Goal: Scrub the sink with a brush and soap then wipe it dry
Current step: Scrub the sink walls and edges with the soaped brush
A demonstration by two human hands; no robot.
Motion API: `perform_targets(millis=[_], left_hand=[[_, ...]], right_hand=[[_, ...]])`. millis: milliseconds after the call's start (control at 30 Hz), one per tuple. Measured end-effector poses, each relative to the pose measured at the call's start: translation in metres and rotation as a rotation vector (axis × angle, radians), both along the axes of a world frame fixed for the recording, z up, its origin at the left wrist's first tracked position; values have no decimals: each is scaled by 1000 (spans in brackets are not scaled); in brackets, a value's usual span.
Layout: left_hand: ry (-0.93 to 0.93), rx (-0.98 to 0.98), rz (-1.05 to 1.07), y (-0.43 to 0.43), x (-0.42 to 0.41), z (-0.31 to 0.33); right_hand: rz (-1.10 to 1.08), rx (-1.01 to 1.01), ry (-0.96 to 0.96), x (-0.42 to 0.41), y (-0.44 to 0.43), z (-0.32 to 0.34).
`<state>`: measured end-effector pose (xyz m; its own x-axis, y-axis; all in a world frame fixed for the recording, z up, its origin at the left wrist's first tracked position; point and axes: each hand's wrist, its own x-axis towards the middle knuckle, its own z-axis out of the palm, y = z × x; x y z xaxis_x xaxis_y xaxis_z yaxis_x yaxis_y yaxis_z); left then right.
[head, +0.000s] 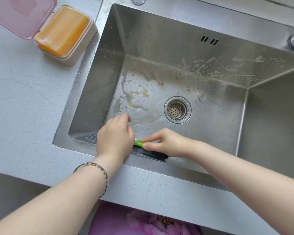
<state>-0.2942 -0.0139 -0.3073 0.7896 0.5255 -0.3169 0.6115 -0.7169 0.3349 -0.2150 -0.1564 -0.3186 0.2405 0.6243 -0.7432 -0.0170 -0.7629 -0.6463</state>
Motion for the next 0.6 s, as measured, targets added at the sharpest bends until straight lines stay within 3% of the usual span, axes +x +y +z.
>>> perform_targets(millis=[133,267,367,467,600], left_hand=[[-31,41,-28,0,-1,-2],[-31,65,12,-10,3,2],[73,-28,96,-37,12,8],[128,-24,59,-60,14,6],[141,9,96,-62,13,4]], right_hand=[[-3,-32,1,9,-51,7],[-83,-353,7,18,-115,-7],[-68,-218,-45,10,-85,-22],[-79,-67,20,10,-76,-7],[-60,-268,72,22,-126,-16]])
